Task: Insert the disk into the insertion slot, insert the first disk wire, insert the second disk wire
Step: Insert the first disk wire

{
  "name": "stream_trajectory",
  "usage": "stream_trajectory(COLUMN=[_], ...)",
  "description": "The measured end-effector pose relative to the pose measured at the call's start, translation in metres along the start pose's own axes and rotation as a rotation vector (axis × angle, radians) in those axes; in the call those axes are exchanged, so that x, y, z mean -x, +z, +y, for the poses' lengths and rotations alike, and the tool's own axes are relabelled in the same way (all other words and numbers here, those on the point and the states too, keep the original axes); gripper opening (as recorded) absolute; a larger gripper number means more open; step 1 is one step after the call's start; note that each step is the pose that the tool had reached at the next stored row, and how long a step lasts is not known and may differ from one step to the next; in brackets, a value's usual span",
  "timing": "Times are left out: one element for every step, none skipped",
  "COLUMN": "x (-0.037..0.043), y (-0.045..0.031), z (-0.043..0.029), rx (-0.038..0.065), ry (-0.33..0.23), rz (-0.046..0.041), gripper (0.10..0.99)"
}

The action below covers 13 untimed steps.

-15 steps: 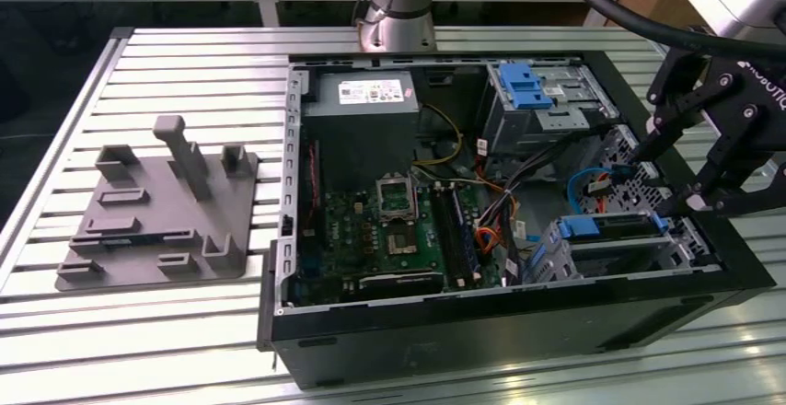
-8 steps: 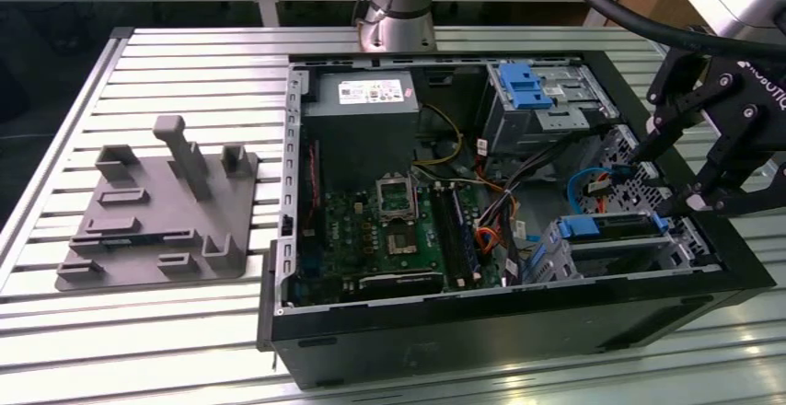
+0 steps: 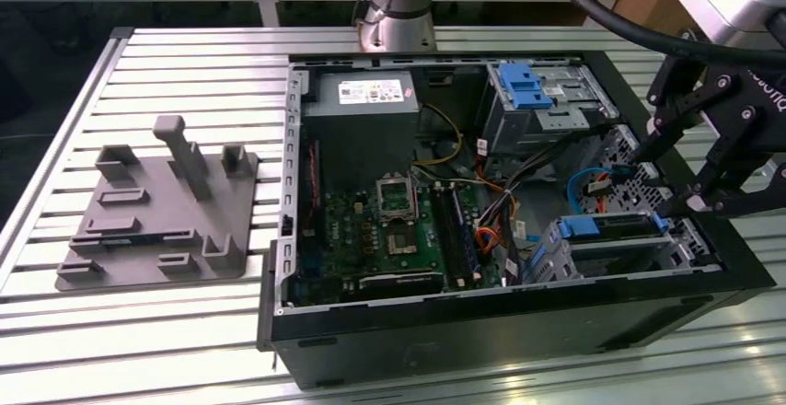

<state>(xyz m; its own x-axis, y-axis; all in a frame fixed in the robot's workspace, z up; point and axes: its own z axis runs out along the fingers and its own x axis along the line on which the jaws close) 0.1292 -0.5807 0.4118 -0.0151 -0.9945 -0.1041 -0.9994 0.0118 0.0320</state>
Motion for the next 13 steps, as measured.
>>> stream_trajectory(x=[0.0, 0.0, 0.0003, 0.0008, 0.0016, 0.0025, 0.0037, 0.0055, 0.0082, 0.0111, 0.0145, 0.0186, 0.0231], y=[0.0003, 0.0007, 0.0011, 0.0015, 0.002, 0.0025, 0.0031, 0.0038, 0.0043, 0.005, 0.0056, 0.0062, 0.0067], z=[0.0003, 0.0007, 0.0009, 0.0011, 0.0011, 0.0012, 0.0012, 0.0012, 0.0012, 0.0012, 0.0013, 0.0014, 0.0014], rx=[-0.009, -0.016, -0.021, -0.026, -0.031, -0.035, -0.038, -0.039, -0.039, -0.039, -0.039, -0.039, -0.039], ry=[0.002, 0.003, 0.005, 0.007, 0.009, 0.01, 0.012, 0.012, 0.012, 0.013, 0.013, 0.013, 0.013], rz=[0.0006, 0.0014, 0.0029, 0.0046, 0.0061, 0.0072, 0.0083, 0.0102, 0.0137, 0.0194, 0.0256, 0.0313, 0.0359], gripper=[0.557, 0.557, 0.557, 0.557, 0.557, 0.557, 0.557, 0.557, 0.557, 0.557, 0.557, 0.557, 0.557])
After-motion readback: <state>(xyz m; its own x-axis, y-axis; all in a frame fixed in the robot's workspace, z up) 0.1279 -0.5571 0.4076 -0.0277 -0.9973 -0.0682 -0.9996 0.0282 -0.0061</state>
